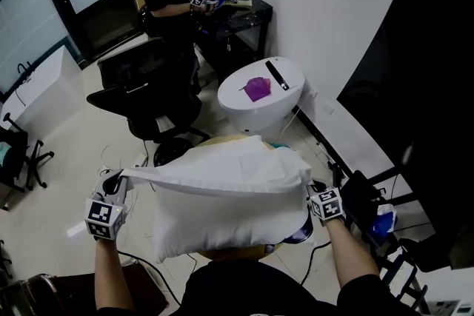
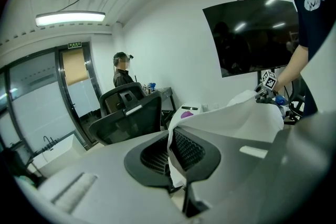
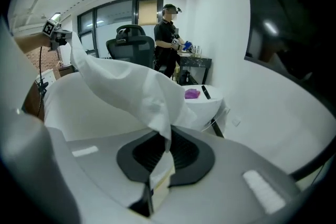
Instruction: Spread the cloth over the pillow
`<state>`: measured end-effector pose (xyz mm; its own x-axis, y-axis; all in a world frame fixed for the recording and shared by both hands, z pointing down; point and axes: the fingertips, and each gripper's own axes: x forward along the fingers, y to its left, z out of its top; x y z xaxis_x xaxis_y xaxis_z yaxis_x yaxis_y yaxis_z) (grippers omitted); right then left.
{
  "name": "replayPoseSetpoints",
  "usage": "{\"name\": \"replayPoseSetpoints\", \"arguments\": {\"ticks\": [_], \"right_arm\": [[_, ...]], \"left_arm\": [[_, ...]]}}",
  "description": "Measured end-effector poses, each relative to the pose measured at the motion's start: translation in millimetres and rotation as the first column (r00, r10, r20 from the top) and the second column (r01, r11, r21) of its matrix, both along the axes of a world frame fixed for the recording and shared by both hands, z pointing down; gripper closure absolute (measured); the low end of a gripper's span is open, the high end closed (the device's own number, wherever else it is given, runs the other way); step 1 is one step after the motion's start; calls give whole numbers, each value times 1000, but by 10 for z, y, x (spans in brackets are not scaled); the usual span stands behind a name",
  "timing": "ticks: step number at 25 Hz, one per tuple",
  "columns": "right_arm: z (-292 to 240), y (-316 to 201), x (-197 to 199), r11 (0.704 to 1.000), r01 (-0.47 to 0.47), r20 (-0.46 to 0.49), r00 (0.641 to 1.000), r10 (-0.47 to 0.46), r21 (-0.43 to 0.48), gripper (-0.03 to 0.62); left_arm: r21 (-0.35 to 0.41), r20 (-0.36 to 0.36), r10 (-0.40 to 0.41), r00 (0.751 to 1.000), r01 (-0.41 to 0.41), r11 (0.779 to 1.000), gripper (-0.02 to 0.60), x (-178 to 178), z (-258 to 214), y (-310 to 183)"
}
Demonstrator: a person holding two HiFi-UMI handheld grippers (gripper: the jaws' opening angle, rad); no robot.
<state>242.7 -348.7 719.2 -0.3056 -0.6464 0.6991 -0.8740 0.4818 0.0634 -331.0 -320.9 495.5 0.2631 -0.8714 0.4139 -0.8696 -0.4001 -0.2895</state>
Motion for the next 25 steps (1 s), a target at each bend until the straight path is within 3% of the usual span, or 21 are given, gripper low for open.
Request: {"name": "replayPoseSetpoints", "arguments": {"ticks": [6, 13, 20, 25], "right_arm": [[-699, -444, 128, 985, -45, -32, 998, 51, 165, 583], [-1527, -1093, 150, 953, -16, -101, 994, 49, 302, 583], [-2442, -1697, 217, 899, -1, -176, 981, 86, 438, 583], [-2986, -1949, 229, 852, 58, -281, 954, 106, 520, 583]], "left_arm": [[5, 15, 2, 1000, -2, 1000, 581, -1, -55, -141], [40, 40, -10, 999, 8, 999, 581, -108, -235, -371], [76, 61, -52, 997, 48, 996, 581, -307, -543, -506], [95, 48, -45, 998, 40, 995, 581, -294, -617, -494]]}}
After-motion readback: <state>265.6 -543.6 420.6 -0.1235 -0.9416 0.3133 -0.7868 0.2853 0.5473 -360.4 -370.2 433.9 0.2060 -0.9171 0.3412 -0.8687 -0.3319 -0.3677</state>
